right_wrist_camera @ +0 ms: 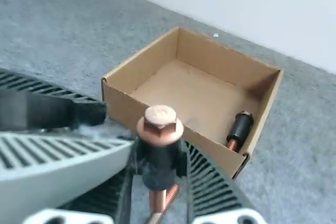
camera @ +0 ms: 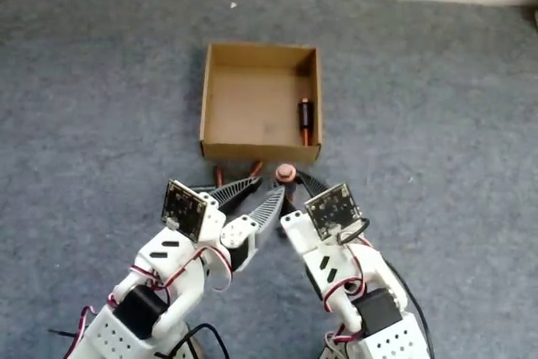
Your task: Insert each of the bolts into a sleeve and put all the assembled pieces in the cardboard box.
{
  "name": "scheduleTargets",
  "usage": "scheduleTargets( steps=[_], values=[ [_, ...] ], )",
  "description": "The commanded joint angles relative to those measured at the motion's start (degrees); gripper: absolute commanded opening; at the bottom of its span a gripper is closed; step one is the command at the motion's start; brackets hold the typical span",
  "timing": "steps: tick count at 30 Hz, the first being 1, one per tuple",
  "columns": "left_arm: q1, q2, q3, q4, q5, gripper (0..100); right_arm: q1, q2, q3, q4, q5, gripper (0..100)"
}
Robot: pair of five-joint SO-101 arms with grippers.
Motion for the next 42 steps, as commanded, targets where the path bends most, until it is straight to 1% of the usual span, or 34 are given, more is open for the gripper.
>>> scheduleTargets(
  steps=[1, 4, 6, 9, 10, 13, 14, 16, 18, 19, 21, 23, 26, 29, 32, 36, 42],
  values=[
    [1.19, -0.22, -5.49, 5.27, -0.70, 17, 1.01, -1.27, 4.62, -2.33, -0.44, 0.4],
    [-0.22, -0.22, -8.22, 9.05, -0.79, 17, 1.10, -1.27, 4.70, -2.33, -0.44, 0.4],
    [-2.24, -0.31, -9.01, 9.67, -0.88, 17, 1.27, -1.27, 4.70, -2.33, -0.44, 0.4],
    [-6.90, -0.31, -9.19, 9.67, -0.88, 16, 3.47, -1.27, 4.70, -2.33, -0.62, 0.4],
    [-8.75, -0.31, -9.10, 9.67, -0.88, 13, 4.44, -1.27, 4.79, -2.33, -0.62, 0.4],
    [-13.58, -0.31, -8.84, 9.76, -0.88, 1, 7.08, -1.27, 4.79, -2.33, -0.62, 0.4],
    [-15.43, -0.31, -8.75, 9.85, -0.88, 0, 7.52, -1.27, 4.79, -2.24, -0.62, 0.4],
    [-18.77, -0.31, -7.96, 10.55, -0.88, 2, 7.60, -1.19, 4.79, -2.07, -0.62, 0.4],
    [-22.46, -0.31, -6.55, 10.64, -0.88, 0, 7.78, -1.19, 4.79, -1.98, -0.70, 0.4],
    [-24.31, -0.31, -5.41, 10.64, -0.88, 1, 8.04, -1.19, 4.70, -1.98, -1.67, 0.4],
    [-27.47, -0.31, -2.95, 10.64, -0.88, 1, 8.31, -1.01, 4.26, -1.71, -5.98, 0.4],
    [-30.20, -0.31, -0.04, 10.64, -0.88, 1, 8.40, -1.01, 4.18, 1.10, -7.82, 0.4],
    [-33.80, -0.31, 3.74, 10.29, -0.88, 1, 8.48, -0.92, 1.36, 4.00, -7.91, 0.4],
    [-37.41, -0.13, 4.53, 10.55, -0.88, 1, 8.84, -0.92, -2.77, 8.04, -7.91, 0.4],
    [-39.16, -0.13, 4.53, 10.64, -0.88, 1, 8.84, -0.84, -7.34, 10.59, -7.91, 0.4],
    [-39.43, -0.04, 4.53, 10.64, -0.88, 1, 8.57, -0.66, -12.97, 10.51, -7.74, 0.4],
    [-39.43, -0.04, 4.53, 10.64, -0.88, 1, 5.14, -0.66, -20.79, 9.01, -2.46, 0.5]
  ],
)
